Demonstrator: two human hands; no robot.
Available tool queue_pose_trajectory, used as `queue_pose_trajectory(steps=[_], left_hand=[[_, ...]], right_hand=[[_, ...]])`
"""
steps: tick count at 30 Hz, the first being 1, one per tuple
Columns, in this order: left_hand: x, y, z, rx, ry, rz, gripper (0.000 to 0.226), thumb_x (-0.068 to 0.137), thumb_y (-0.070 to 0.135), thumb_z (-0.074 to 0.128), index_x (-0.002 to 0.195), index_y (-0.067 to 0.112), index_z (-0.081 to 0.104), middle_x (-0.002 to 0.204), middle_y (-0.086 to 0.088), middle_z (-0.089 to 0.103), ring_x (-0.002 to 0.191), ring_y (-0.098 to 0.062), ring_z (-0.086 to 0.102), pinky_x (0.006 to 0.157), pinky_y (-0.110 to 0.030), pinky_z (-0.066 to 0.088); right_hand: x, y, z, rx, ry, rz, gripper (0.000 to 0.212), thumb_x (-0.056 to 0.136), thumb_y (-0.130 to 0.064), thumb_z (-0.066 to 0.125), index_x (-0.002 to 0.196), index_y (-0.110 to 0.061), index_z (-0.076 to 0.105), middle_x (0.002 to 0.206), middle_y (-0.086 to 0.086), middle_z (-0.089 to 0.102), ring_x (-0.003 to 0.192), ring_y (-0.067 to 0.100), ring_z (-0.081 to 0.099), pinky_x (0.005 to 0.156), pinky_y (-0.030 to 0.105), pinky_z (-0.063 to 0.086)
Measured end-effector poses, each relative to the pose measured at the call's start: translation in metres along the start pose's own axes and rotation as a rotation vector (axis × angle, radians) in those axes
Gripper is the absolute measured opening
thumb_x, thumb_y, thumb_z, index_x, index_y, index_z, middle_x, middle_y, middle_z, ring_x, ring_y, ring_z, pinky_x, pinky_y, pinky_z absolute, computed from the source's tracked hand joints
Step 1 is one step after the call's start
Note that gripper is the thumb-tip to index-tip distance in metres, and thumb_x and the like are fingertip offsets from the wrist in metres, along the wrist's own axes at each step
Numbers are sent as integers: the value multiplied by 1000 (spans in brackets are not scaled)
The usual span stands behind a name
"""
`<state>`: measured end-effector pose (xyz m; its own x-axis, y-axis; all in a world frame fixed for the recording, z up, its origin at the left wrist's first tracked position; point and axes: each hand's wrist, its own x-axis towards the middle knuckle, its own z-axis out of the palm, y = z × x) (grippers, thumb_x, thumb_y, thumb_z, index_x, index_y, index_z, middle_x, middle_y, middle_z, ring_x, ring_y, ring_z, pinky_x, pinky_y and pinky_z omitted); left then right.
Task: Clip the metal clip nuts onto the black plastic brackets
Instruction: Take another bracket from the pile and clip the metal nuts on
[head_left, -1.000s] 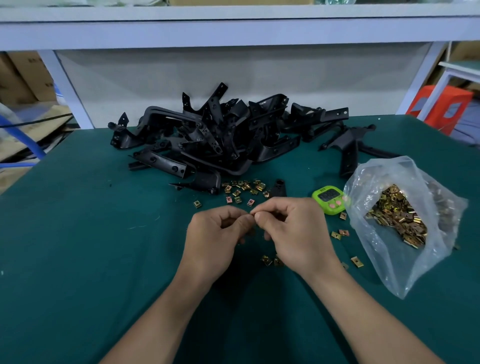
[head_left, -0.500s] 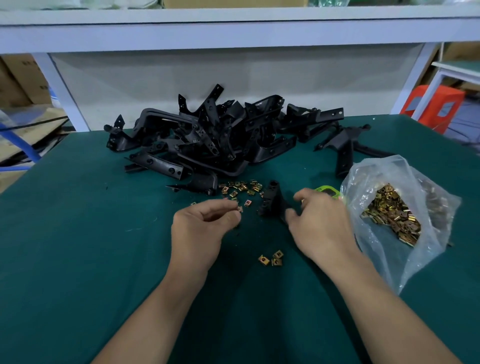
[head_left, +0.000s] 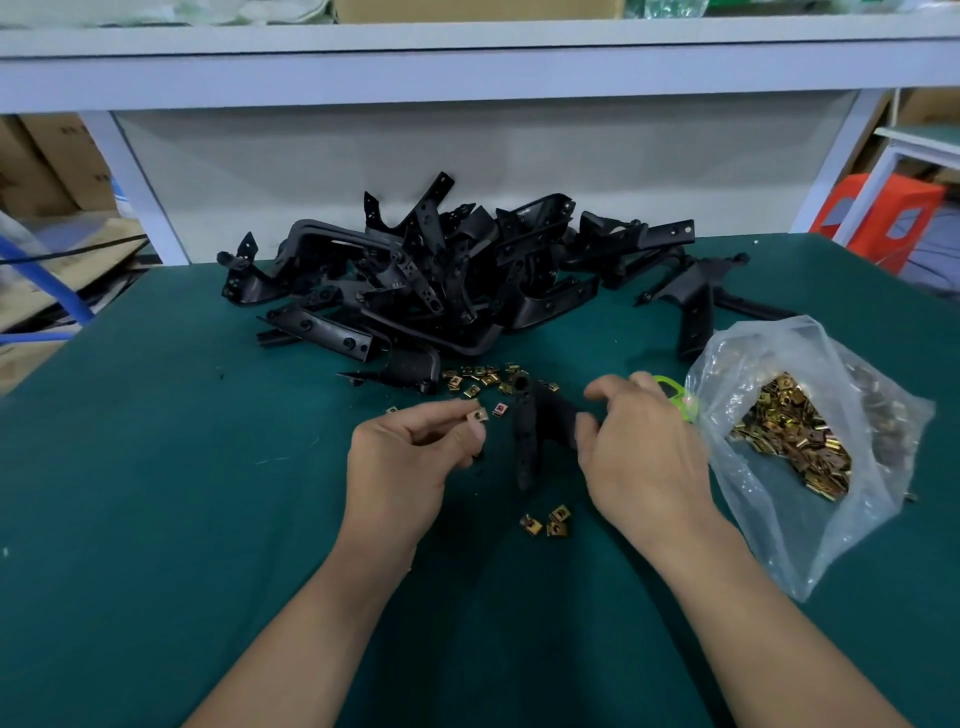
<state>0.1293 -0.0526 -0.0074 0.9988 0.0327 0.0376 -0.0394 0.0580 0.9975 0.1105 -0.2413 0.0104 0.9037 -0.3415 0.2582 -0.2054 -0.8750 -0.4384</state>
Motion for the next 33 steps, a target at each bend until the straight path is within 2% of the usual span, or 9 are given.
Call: queue_pose_trajectory(steps=[1, 3, 6, 9, 14, 19, 23, 33], left_hand=[[0, 0, 0, 6, -1, -1, 16, 82, 15, 85, 91, 28, 84, 85, -3, 80, 75, -16, 72, 71, -22, 59], [1, 0, 0, 22, -3, 1, 17, 82, 14, 85, 90, 29, 84, 85, -3, 80, 76, -17, 72, 72, -23, 60], [1, 0, 0, 39, -19, 1, 24, 83, 9, 83, 89, 33, 83, 84, -2, 80, 74, -14, 73, 72, -21, 59], [-1, 1, 2, 19, -53, 1, 30, 84, 2, 80, 87, 32, 84, 85, -2, 80, 75, -12, 73, 71, -17, 56], [-5, 6, 6, -82, -144, 1, 34, 87, -4, 74, 89, 28, 85, 88, -8, 80, 74, -12, 72, 69, -18, 56], [-8, 8, 7, -112, -180, 23, 31, 86, -3, 74, 90, 25, 85, 86, -12, 79, 70, -14, 71, 66, -19, 56], [-9, 9, 6, -116, -173, 17, 30, 86, -3, 74, 88, 24, 85, 84, -12, 79, 69, -14, 71, 65, -19, 56], [-11, 13, 7, -147, -152, -10, 26, 83, -2, 75, 86, 22, 85, 82, -14, 78, 68, -16, 71, 63, -19, 56]], right_hand=[[-1, -1, 0, -5, 33, 3, 20, 100, -35, 55, 110, -22, 67, 102, -4, 53, 77, 27, 53, 69, 36, 41], [-2, -3, 2, -30, 50, 39, 31, 99, -45, 50, 83, -21, 63, 84, -2, 60, 70, 28, 49, 64, 35, 35], [0, -4, 1, 8, -2, 112, 50, 100, -56, 42, 67, -21, 54, 67, 3, 60, 69, 33, 51, 64, 37, 36], [0, -5, 1, 23, -18, 107, 64, 99, -68, 32, 62, -20, 52, 64, 4, 56, 67, 35, 49, 64, 38, 38], [-5, -8, 6, 43, 15, 43, 69, 98, -73, 29, 65, -18, 54, 59, 1, 55, 61, 36, 47, 63, 39, 42], [-6, -7, 10, 49, 70, 20, 67, 98, -73, 34, 62, -18, 51, 53, -6, 43, 47, 17, 33, 59, 36, 35], [-5, -4, 12, 58, 78, 12, 68, 97, -74, 35, 59, -18, 48, 54, -4, 47, 53, 28, 41, 59, 36, 34], [-2, -2, 14, 79, 74, 47, 70, 95, -75, 38, 59, -16, 49, 54, 0, 50, 55, 30, 43, 58, 36, 37]])
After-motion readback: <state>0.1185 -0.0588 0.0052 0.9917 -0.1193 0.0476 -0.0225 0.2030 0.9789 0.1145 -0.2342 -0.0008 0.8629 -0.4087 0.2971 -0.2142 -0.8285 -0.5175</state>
